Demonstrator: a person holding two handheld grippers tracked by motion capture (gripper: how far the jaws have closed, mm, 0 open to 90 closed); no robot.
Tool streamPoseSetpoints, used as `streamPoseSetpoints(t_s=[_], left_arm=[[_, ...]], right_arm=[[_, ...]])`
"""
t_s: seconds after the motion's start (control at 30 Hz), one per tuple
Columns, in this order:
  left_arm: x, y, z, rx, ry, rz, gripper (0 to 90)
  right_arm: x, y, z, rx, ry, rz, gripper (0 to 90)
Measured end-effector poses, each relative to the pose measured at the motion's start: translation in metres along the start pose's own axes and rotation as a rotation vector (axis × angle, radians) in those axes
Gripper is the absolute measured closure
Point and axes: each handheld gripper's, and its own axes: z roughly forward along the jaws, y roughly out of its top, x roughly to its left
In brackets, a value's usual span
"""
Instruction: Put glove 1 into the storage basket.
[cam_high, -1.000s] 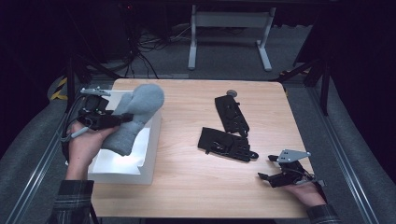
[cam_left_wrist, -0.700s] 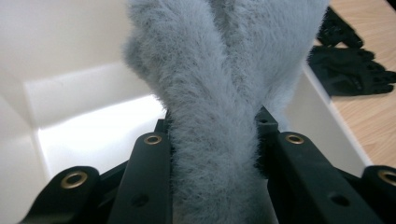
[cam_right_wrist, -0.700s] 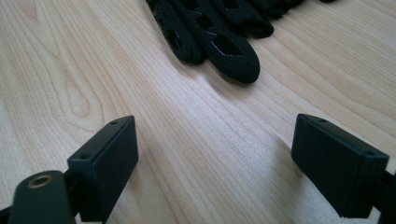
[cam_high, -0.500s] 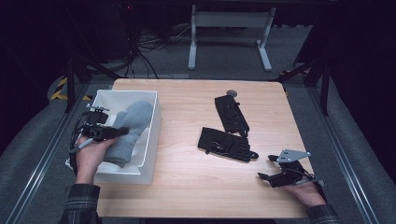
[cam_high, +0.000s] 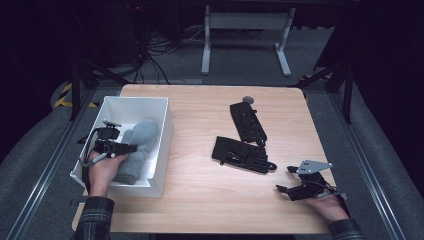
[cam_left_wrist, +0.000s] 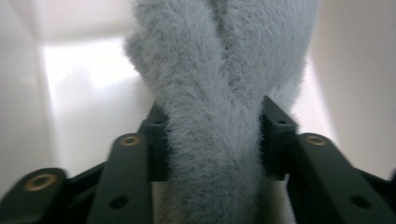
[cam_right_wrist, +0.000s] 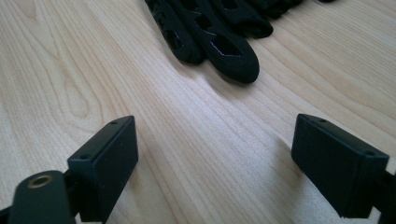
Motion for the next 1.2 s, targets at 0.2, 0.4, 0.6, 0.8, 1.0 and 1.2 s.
streamPoseSetpoints(t_s=[0.2, 0.4, 0.6, 0.8, 1.0, 1.2], left_arm=[[-0.009, 0.004, -0.009, -0.04, 0.078, 0.032, 35.3], [-0.016, 0.016, -0.028, -0.104, 0.097, 0.051, 29.3], [-0.026, 0.023, -0.045, -0.151, 0.053, 0.091, 27.3], [-0.047, 0.031, -0.064, -0.204, -0.018, 0.145, 26.5], [-0.077, 0.037, -0.072, -0.23, -0.087, 0.221, 23.2], [-0.108, 0.041, -0.067, -0.22, -0.145, 0.299, 19.1]], right_arm=[[0.0, 0.0, 0.0, 0.0, 0.0, -0.001, 15.2], [0.0, 0.0, 0.0, 0.0, 0.0, 0.0, 15.2], [0.0, 0.0, 0.0, 0.0, 0.0, 0.0, 15.2], [0.0, 0.0, 0.0, 0.0, 0.0, 0.0, 15.2], [0.0, 0.0, 0.0, 0.0, 0.0, -0.001, 15.2], [0.0, 0.0, 0.0, 0.0, 0.0, 0.0, 15.2]])
